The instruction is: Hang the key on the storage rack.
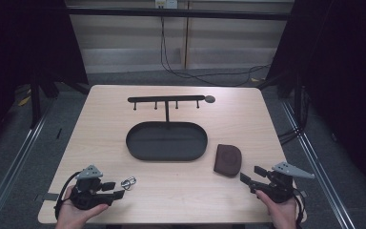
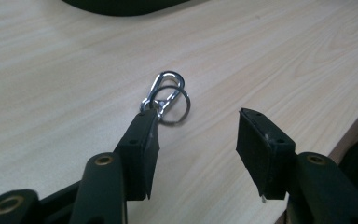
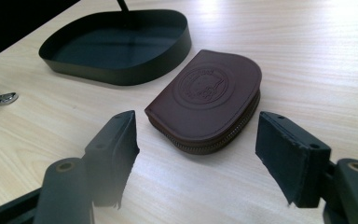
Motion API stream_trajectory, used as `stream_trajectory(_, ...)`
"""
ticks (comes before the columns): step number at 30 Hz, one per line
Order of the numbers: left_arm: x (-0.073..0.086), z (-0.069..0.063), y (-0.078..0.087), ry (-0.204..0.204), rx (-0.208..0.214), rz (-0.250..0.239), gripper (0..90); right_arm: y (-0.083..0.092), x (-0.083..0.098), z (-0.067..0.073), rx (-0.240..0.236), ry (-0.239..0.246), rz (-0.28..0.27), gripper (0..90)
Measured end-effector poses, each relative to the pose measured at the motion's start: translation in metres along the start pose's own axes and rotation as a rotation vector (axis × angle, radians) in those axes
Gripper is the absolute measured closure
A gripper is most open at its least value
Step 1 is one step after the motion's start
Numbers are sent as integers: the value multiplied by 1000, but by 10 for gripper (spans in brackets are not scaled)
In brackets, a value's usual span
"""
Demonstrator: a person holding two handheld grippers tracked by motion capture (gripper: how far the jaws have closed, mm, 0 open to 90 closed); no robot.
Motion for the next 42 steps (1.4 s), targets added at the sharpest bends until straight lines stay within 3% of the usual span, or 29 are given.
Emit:
stream_trajectory(7, -7, -1, -1, 9, 17, 26, 503, 0, 0, -1, -10, -18, 8, 284)
stream_trajectory(9, -10, -2, -1, 10, 40, 32, 516, -1, 1, 0, -7, -7, 15, 278)
stream_trajectory(13, -16, 0, -3, 32, 29, 84, 540, -3, 3, 1, -2, -1, 27, 269)
stream_trajectory(18, -25, 0, -7, 2, -8, 183, 519, -3, 3, 0, 1, -1, 33, 267)
stream_trajectory(25, -30, 1, -19, 2, -40, 263, 515, -4, 5, 2, -2, 4, 46, 255)
stream_trajectory(31, -28, 6, -26, 21, -63, 313, 504, -5, 6, 1, -1, 6, 55, 252)
stream_trajectory(42, -26, 15, -38, 40, -59, 370, 591, -5, 6, 2, -5, 7, 61, 250)
Point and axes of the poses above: each handheld gripper's, and its own axes: y roughly backward along the jaws, x roughly out of its underside, z roughly to its left, the point moved 10 cm from there along -y, roughly forward along the jaws, and after that the axes turned 13 degrees about x, right-handed, at the moved point
